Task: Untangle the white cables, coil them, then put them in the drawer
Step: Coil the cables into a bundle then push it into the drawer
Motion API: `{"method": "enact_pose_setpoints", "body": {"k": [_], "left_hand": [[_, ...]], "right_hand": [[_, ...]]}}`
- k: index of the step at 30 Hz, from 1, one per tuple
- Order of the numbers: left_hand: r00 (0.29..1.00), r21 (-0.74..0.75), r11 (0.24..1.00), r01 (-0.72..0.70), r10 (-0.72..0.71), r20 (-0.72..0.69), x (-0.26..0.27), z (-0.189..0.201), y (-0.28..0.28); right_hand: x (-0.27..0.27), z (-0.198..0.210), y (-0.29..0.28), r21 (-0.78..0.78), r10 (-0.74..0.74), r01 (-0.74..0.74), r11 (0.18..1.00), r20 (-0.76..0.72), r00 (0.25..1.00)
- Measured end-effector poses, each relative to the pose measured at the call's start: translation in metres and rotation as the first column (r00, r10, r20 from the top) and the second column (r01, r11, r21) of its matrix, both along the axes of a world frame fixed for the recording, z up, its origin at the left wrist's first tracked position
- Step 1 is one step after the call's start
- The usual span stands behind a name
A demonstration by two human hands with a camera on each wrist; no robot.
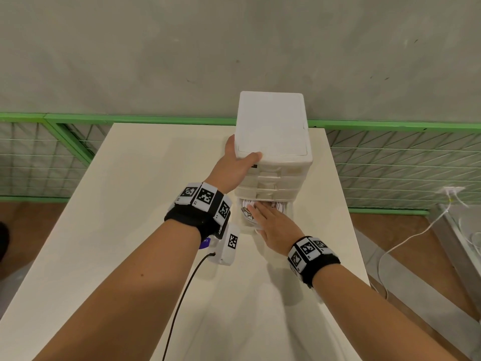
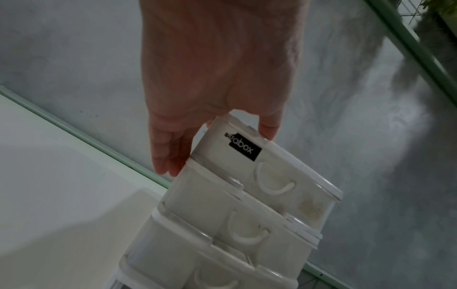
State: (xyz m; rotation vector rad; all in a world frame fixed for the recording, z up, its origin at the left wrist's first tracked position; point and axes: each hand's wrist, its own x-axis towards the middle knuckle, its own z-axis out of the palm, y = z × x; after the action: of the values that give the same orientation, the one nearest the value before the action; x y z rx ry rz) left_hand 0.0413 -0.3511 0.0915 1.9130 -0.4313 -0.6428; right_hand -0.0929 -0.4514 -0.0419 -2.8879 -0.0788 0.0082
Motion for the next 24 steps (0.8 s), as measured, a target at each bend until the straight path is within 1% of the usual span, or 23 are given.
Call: {"method": "enact_pose_setpoints", "body": {"k": [2, 5, 7, 8, 10, 12, 13, 16, 18, 20, 24], "left_hand": [[1.0, 0.008, 1.0, 0.009, -0.009, -0.006, 0.0, 0.001, 0.0], [1.0, 0.023, 1.0, 0.007, -0.007, -0.012, 0.001, 0.002, 0.001], [1.0, 0.021, 1.0, 0.003, -0.003, -0.013, 0.001, 0.002, 0.001], [1.0, 0.019, 1.0, 0.002, -0.002, -0.014, 0.001, 0.002, 0.001], [1.0, 0.019, 1.0, 0.0, 0.0, -0.006, 0.0, 0.003, 0.001], [1.0, 0.018, 1.0, -0.002, 0.002, -0.009, -0.001, 0.003, 0.001], [1.0, 0.019, 1.0, -0.004, 0.005, -0.009, -0.001, 0.003, 0.001], [1.0, 0.032, 0.999, -0.003, 0.003, -0.002, -0.001, 0.003, 0.001], [1.0, 0.03, 1.0, 0.0, 0.0, -0.001, 0.0, 0.002, 0.001], [1.0, 0.028, 1.0, -0.001, 0.001, -0.003, -0.001, 0.003, 0.001], [1.0, 0.025, 1.0, -0.013, 0.014, -0.007, -0.001, 0.003, 0.001]], "right_hand": [[0.005, -0.002, -0.002, -0.045, -0.022, 0.018, 0.999, -0.11, 0.994], [0.017, -0.001, -0.006, -0.138, -0.045, 0.018, 0.99, -0.201, 0.978], [0.021, -0.003, -0.007, -0.158, -0.041, 0.004, 0.987, -0.231, 0.972], [0.019, -0.005, -0.008, -0.15, -0.029, 0.0, 0.989, -0.196, 0.98], [0.015, -0.01, -0.009, -0.148, 0.015, -0.023, 0.989, -0.056, 0.998], [0.01, -0.017, -0.012, -0.21, 0.042, -0.017, 0.978, 0.112, 0.993], [0.007, -0.018, -0.011, -0.23, 0.043, -0.004, 0.973, 0.167, 0.985], [0.002, -0.012, -0.007, -0.301, 0.021, 0.055, 0.952, 0.244, 0.97], [0.006, -0.008, -0.004, -0.296, -0.04, 0.118, 0.948, 0.257, 0.966], [0.014, -0.004, -0.004, -0.25, -0.099, 0.152, 0.956, 0.212, 0.972], [0.018, 0.005, -0.004, -0.228, -0.104, 0.129, 0.965, 0.12, 0.987]]}}
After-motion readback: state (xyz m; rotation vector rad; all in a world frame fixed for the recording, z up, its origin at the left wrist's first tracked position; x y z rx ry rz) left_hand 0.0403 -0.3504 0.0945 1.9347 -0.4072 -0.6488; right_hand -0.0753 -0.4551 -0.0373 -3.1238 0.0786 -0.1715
